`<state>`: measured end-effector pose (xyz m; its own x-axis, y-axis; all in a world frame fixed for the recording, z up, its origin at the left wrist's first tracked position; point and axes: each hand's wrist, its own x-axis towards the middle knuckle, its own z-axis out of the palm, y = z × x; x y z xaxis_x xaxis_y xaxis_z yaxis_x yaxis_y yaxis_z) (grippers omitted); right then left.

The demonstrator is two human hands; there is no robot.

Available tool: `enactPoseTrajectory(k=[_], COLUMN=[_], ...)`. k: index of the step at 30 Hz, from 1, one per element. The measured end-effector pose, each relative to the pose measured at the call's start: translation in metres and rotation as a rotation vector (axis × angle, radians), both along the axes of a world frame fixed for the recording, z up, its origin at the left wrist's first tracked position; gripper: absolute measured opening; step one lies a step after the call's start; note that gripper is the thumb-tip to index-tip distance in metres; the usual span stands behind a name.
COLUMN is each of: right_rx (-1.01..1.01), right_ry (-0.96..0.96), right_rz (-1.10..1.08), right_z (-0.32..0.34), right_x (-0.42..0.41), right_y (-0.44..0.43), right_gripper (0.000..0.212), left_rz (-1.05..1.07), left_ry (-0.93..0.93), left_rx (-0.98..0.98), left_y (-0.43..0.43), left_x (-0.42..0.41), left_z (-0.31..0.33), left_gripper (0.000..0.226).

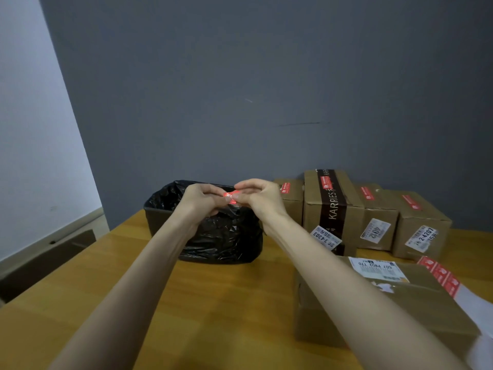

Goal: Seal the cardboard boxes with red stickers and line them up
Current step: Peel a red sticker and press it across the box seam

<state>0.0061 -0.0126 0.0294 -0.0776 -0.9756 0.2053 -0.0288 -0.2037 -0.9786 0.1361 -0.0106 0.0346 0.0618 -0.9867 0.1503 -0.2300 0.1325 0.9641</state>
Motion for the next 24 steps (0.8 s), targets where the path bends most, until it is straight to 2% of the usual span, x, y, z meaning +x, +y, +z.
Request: enactPoseTrajectory(k=[2,4,7,12,14,18,24], right_rx=[0.019,0.068,0.094,0.095,0.084,0.07,0.057], right_ry=[0.07,0.053,0.04,0.049,0.059,0.07,0.056], right_rz=[-0.048,-0.086,-0.099,-0.083,-0.065,-0.031,-0.01], right_z=[0.0,-0.002,-0.007,-0.011,-0.011,-0.008,-0.007], right_x=[0.001,-0.001,-0.007,-0.014,-0.017,-0.023,-0.026], right_y=[-0.006,-0.01,-0.012,-0.012,-0.012,-0.011,-0.01], right_gripper=[0.036,0.046,0.032,0.015,0.014,0.014,0.016], left_rz=[0.046,0.106,0.176,0.214,0.209,0.178,0.184], left_ry=[0.007,-0.1,-0.354,-0.556,-0.598,-0.618,-0.637], left_rx=[0.006,-0.036,-0.12,-0.162,-0.154,-0.099,-0.078], left_y=[-0.007,-0.015,-0.026,-0.038,-0.041,-0.046,-0.052], left_x=[0.002,0.007,0.015,0.025,0.028,0.032,0.034], left_z=[0.0,-0.001,-0.002,-0.005,-0.006,-0.009,-0.013], left_gripper=[0.023,0.023,0.005,0.008,0.004,0.023,0.016])
